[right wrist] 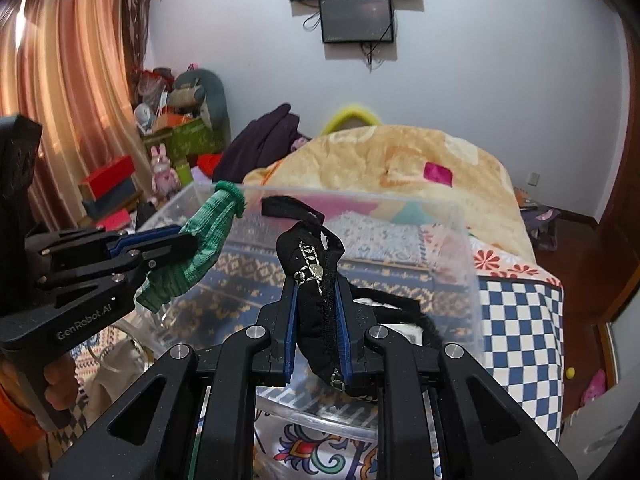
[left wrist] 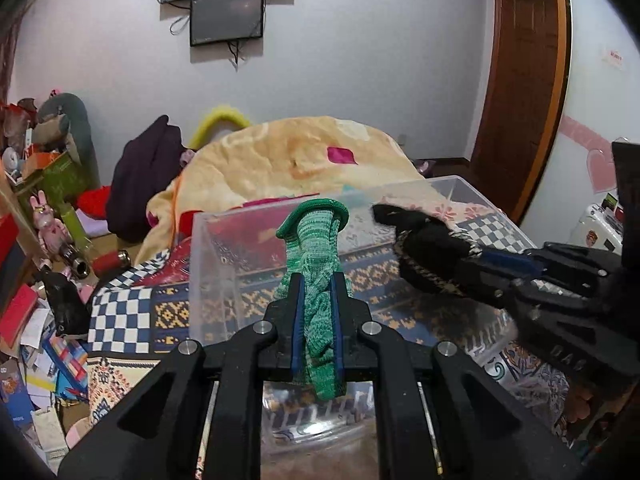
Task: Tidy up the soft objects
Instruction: 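Carry the glove and bag into the clear plastic box and open both grippers, then grasp the white cloth pouch with the left gripper while the right gripper grasps the green sponge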
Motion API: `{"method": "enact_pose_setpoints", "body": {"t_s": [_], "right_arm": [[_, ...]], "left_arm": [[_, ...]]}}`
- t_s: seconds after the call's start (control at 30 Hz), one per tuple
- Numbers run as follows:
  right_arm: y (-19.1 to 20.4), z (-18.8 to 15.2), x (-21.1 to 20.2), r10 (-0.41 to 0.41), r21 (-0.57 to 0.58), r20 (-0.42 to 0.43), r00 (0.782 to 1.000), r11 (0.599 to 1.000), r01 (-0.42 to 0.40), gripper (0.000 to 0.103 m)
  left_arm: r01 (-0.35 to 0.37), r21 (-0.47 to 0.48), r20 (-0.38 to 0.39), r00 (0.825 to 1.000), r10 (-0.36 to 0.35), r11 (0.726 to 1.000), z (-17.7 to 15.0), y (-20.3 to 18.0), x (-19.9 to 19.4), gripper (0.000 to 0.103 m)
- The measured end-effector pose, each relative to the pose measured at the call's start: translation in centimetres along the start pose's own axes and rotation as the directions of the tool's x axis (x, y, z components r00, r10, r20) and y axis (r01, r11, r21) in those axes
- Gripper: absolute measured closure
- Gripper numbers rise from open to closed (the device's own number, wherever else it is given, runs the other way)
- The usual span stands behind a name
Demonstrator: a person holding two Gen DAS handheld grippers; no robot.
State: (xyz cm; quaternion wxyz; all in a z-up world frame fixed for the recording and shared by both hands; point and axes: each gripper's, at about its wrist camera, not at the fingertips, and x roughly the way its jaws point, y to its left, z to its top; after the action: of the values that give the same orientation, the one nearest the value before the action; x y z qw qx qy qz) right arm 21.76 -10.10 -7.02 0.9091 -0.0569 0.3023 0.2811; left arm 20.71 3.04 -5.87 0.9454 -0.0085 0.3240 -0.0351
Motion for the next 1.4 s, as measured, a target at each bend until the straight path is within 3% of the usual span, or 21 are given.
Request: {"method": "enact_pose_setpoints", "body": {"t_s": [0.17, 0.3, 0.47, 0.67, 0.83, 0.9, 1.03, 1.2, 1.4], "right_arm": [[0.4, 0.0, 0.4, -0.002, -0.021, -0.032, 0.999, 1.0, 0.002, 0.086], [0.4, 0.0, 0.0, 0.005, -0.033, -0.044, 0.999, 0.999, -0.006, 0.083], [0.4, -0.2, -1.1, 0.024, -0.029, -0.021, 0.999, 0.999, -0.025, 0.063], [0.4, -0.1, -3.2, 0.046, -0.024, 0.028, 0.999, 0.999, -0.045, 0.06], [0.9, -0.1, -5.4, 0.074, -0.034, 0.091, 0.993, 0.997, -0.071, 0.036], [1.2, -0.2, -6.2, 0.079, -0.04, 0.112, 0.991, 0.996, -0.075, 0.033], [1.6, -0.3, -7.1, 0.1, -0.035, 0.126, 0.987, 0.995, -0.096, 0.02], [2.0, -1.2, -7.5, 0.121, -0.038, 0.105, 0.987, 0.992, -0.118, 0.019], [2.0, -3.1, -6.1, 0.124, -0.011, 0.049, 0.991, 0.992, -0.124, 0.019]], "left_arm": [[-0.004, 0.014, -0.005, 1.0, 0.004, 1.0, 0.0, -0.4, 0.1, 0.083], [-0.026, 0.032, 0.009, 1.0, 0.026, 0.999, -0.2, -0.7, -0.4, 0.057], [-0.008, 0.034, 0.026, 1.0, 0.007, 0.999, -0.6, -0.8, -1.6, 0.054], [0.018, 0.04, 0.064, 0.998, -0.021, 0.999, -0.7, -1.0, -3.8, 0.038], [0.042, 0.032, 0.098, 0.994, -0.045, 0.999, -1.1, -0.8, -6.2, 0.033], [0.038, 0.024, 0.113, 0.993, -0.041, 0.999, -1.3, -0.8, -7.1, 0.027], [0.037, -0.009, 0.15, 0.988, -0.035, 0.999, -1.8, -0.2, -9.3, 0.026], [0.035, -0.031, 0.157, 0.987, -0.029, 0.999, -2.8, 0.6, -11.0, 0.024], [0.044, -0.049, 0.098, 0.994, -0.039, 0.998, -5.1, 1.1, -10.8, 0.024]]}}
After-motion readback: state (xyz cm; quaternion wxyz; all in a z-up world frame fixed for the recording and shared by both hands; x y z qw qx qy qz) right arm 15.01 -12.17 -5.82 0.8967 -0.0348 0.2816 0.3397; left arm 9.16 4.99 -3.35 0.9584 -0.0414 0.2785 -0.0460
